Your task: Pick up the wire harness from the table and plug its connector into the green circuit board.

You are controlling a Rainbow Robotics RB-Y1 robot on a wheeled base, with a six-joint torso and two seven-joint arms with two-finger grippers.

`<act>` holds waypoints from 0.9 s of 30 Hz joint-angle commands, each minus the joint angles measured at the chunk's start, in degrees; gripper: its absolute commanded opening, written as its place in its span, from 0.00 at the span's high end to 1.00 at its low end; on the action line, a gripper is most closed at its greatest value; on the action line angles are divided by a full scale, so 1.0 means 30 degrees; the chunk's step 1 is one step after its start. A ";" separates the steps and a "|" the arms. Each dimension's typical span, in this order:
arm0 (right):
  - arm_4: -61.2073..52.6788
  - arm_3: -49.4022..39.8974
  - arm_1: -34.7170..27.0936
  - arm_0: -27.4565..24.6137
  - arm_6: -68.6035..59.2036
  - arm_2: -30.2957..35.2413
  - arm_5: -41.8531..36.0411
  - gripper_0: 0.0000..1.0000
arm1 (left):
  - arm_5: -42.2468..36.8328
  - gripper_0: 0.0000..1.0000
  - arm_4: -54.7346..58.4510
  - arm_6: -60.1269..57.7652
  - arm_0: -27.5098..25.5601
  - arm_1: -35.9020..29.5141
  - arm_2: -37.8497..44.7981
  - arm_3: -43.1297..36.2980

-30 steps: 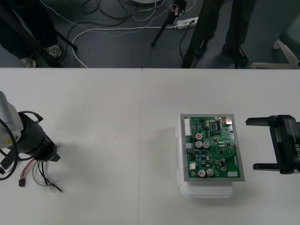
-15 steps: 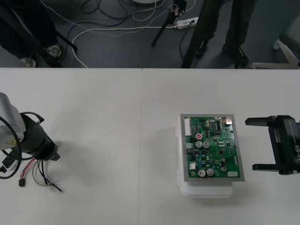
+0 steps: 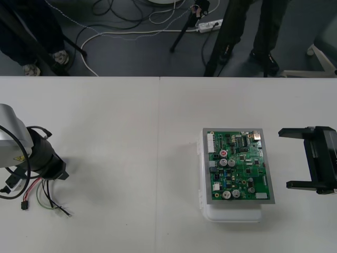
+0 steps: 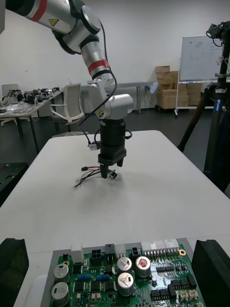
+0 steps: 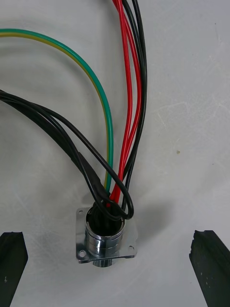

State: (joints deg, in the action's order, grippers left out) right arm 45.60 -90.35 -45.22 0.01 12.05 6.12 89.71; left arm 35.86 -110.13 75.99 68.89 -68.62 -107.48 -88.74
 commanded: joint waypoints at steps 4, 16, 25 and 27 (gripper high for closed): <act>-0.0581 0.0030 -0.0630 0.0259 -0.0120 -0.0223 0.0096 0.00 | -0.0617 0.00 0.0469 0.1653 0.0475 0.0432 -0.0327 0.0636; -0.0699 0.0059 -0.0659 0.0259 -0.0149 -0.0223 0.0096 0.00 | -0.1525 0.00 0.0674 0.1624 -0.0082 0.0813 -0.0327 0.1280; -0.1167 0.0059 -0.0688 0.0259 -0.0178 -0.0223 0.0096 0.00 | -0.1525 0.00 0.0674 0.1712 -0.0287 0.0842 -0.0327 0.1485; -0.1167 0.0030 -0.0659 0.0259 -0.0178 -0.0223 0.0096 0.00 | -0.1525 0.00 0.0674 0.1712 -0.0434 0.0989 -0.0327 0.1690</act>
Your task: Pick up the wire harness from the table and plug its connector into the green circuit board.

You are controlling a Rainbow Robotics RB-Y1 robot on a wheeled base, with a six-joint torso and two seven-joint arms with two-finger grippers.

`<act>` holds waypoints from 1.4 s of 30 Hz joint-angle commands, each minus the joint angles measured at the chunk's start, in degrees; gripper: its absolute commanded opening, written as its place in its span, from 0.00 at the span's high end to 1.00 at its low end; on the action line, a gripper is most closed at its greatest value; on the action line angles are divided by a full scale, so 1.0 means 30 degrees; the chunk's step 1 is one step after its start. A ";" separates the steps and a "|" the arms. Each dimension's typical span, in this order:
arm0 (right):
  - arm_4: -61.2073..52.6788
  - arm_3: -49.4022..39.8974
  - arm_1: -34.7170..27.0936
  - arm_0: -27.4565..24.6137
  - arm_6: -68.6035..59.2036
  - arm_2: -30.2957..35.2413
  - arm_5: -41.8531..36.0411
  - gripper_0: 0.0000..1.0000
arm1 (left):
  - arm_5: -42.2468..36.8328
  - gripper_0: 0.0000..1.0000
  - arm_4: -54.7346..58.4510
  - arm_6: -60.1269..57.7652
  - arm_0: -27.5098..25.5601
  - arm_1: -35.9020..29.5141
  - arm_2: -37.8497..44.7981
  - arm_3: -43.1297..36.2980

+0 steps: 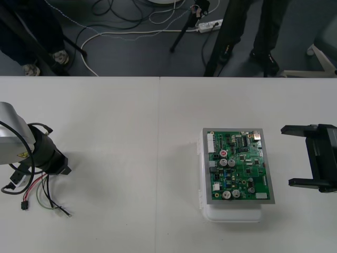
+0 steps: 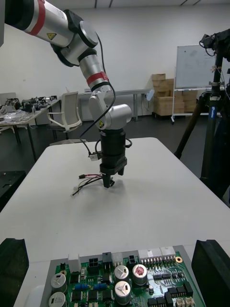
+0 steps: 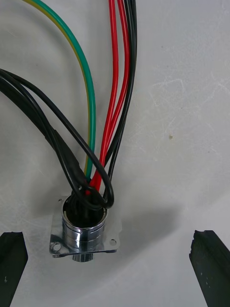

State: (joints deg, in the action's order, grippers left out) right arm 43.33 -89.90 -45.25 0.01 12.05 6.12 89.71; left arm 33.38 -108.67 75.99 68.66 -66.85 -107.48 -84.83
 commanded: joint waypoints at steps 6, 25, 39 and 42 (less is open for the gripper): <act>-0.0408 -0.0122 -0.0824 0.0171 -0.0091 -0.0193 0.0096 0.00 | -0.0727 0.00 0.0188 0.1712 -0.0534 0.0429 -0.0326 0.0443; -0.0321 -0.0122 -0.1058 0.0083 -0.0062 -0.0193 0.0096 0.00 | -0.1196 0.00 0.0188 0.1594 -0.1091 0.0517 -0.0326 0.0531; -0.0321 -0.0122 -0.1088 0.0083 -0.0238 0.0012 0.0096 0.00 | -0.1254 0.00 0.0188 0.1653 -0.1120 0.0488 -0.0326 0.0648; -0.0321 -0.0093 -0.1088 0.0083 -0.0179 0.0012 0.0096 0.00 | -0.1254 1.00 0.0159 0.1741 -0.1149 0.0517 -0.0326 0.0648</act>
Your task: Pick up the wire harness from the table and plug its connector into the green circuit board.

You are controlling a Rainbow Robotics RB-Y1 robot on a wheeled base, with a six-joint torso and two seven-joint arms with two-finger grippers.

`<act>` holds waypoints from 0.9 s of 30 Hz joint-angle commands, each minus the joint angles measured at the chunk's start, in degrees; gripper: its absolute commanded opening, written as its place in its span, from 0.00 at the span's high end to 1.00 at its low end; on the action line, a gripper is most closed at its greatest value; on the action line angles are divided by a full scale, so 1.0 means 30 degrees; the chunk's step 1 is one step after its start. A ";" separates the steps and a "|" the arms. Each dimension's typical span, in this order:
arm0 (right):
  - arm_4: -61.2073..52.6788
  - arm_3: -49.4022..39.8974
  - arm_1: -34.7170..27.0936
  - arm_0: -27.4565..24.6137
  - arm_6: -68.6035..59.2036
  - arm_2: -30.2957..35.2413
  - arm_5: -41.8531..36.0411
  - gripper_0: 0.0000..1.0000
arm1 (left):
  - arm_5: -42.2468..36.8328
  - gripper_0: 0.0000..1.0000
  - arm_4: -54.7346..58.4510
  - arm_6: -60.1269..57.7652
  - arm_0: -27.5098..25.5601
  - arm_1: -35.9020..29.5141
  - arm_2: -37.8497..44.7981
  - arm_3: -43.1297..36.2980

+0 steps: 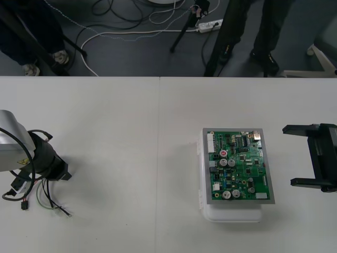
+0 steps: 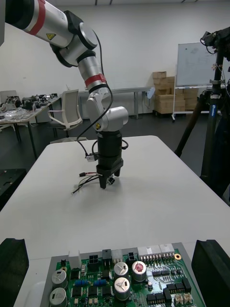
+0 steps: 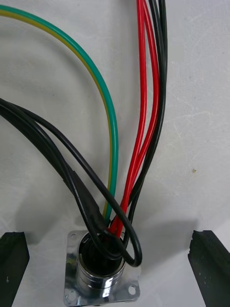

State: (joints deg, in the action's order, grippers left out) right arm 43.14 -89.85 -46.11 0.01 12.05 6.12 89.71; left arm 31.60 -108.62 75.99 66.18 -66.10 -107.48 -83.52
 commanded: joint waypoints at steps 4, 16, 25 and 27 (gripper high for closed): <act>-0.0229 -0.0109 -0.0830 0.0084 -0.0091 0.0012 0.0096 0.00 | -0.0661 1.00 0.0054 0.1829 -0.0321 0.0267 -0.0326 0.0211; -0.0405 -0.0255 -0.0830 0.0084 -0.0033 0.0012 0.0096 0.00 | -0.0690 1.00 -0.0180 0.1858 -0.0351 0.0237 -0.0326 0.0241; -0.0405 -0.0343 -0.0859 0.0025 -0.0033 0.0012 0.0096 0.00 | -0.0690 1.00 0.0083 0.1858 -0.0321 -0.0642 0.0054 0.0065; -0.0405 -0.0343 -0.0859 0.0025 -0.0062 0.0012 0.0096 0.00 | -0.0690 1.00 0.0200 0.1858 -0.0321 -0.0964 0.0347 -0.0169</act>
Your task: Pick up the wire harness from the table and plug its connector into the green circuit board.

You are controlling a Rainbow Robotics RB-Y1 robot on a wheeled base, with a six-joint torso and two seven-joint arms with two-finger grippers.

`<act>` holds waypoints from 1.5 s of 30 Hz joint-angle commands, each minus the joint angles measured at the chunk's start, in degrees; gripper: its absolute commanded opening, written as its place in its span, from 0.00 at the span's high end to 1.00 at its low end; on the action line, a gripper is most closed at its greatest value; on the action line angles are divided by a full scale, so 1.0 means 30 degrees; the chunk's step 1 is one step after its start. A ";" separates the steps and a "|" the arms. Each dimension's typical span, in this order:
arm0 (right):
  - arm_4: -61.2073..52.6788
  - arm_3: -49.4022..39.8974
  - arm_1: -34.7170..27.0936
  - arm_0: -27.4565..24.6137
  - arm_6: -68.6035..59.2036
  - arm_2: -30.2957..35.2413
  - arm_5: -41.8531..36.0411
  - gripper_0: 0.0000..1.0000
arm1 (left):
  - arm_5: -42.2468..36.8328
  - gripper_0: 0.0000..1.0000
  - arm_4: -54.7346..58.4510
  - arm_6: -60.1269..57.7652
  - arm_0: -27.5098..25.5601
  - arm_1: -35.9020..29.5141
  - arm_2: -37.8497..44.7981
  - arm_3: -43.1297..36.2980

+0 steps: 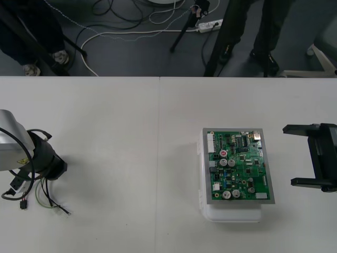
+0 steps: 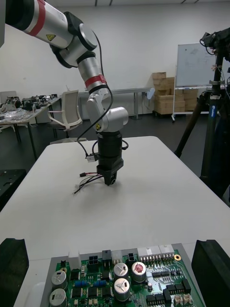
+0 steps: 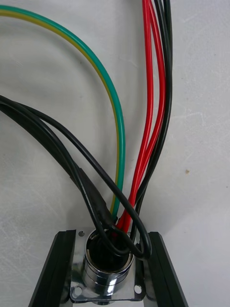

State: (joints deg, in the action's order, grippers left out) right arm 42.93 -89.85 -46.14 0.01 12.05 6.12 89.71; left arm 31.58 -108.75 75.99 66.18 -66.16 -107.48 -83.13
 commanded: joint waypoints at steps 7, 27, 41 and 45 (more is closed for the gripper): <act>-0.0337 -0.0315 -0.0851 0.0025 -0.0092 0.0012 0.0096 0.00 | 0.0282 1.00 0.0801 0.1770 -0.0351 -0.2616 0.1724 -0.1851; -0.0307 -0.0344 -0.0851 0.0025 -0.0385 0.0012 0.0096 0.00 | 0.2949 1.00 0.6221 0.2033 -0.0351 -0.6424 0.4976 -0.4312; -0.0307 -0.0344 -0.0851 0.0025 -0.0502 0.0012 0.0096 0.00 | 0.7167 1.00 1.0527 0.1916 -0.3163 -0.7479 1.0953 -0.3521; -0.0513 -0.0344 -0.0851 0.0025 -0.0502 0.0012 0.0096 0.00 | 0.8954 1.00 1.2022 0.1887 -0.5272 -0.7479 1.4205 -0.2612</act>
State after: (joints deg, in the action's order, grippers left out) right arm 42.86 -89.86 -46.18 0.00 12.05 6.12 89.71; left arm 49.72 -75.94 75.99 55.50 -85.90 -72.33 -93.23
